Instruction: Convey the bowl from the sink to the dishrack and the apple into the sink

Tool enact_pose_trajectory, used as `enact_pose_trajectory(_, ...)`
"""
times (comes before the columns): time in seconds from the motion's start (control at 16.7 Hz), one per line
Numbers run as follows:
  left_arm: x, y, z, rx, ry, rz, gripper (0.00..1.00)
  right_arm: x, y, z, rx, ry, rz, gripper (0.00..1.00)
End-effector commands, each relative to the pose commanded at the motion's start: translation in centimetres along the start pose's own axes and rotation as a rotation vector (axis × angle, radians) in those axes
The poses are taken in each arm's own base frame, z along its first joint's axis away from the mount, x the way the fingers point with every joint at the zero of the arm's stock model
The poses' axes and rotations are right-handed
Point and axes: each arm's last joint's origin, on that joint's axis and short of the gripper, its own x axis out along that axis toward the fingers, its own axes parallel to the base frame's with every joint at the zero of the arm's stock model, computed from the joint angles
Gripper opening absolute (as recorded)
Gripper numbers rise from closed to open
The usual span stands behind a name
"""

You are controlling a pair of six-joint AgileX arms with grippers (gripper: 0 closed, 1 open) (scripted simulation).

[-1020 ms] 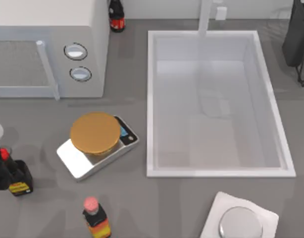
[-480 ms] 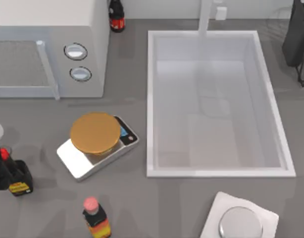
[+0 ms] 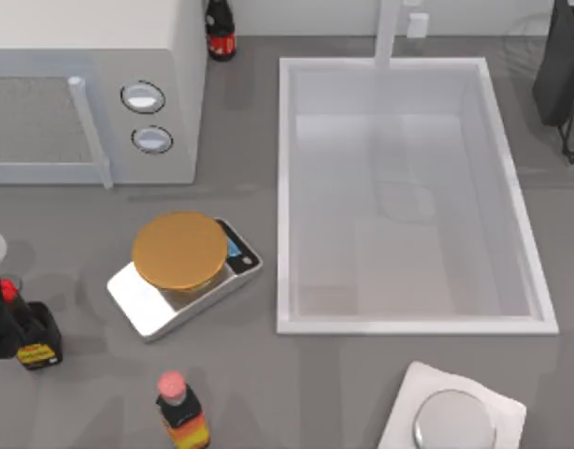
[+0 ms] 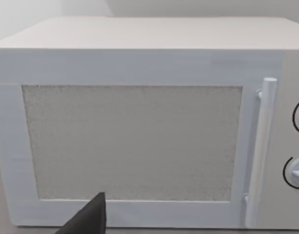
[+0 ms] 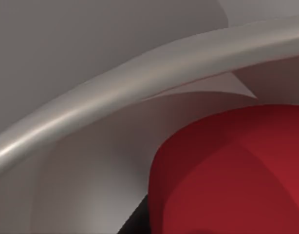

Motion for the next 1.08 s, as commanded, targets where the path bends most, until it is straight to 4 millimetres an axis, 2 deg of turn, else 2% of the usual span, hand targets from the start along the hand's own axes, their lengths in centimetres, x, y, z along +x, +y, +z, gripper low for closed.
enact_pose_trajectory(0.06,0.0,0.0,0.0,0.000,0.000,0.000,1.00,-2.9,0.1,-1.3,0.067,-0.007,0.000,0.00)
enact_pose_trajectory(0.24,0.0,0.0,0.0,0.000,0.000,0.000,1.00,-4.0,-0.1,-0.9,0.067,-0.018,-0.005,0.00)
enact_pose_trajectory(0.36,0.0,0.0,0.0,0.000,0.000,0.000,1.00,-5.9,-0.3,-0.6,0.066,-0.025,-0.007,0.00)
enact_pose_trajectory(0.6,0.0,0.0,0.0,0.000,0.000,0.000,1.00,-9.6,-0.1,-1.0,0.068,0.036,0.014,0.00)
enact_pose_trajectory(0.78,0.0,0.0,0.0,0.000,0.000,0.000,1.00,-12.6,0.0,-1.3,0.067,-0.002,0.001,0.00)
enact_pose_trajectory(1.08,0.0,0.0,0.0,0.000,0.000,0.000,1.00,-12.7,0.1,-1.3,0.067,-0.003,0.002,0.00)
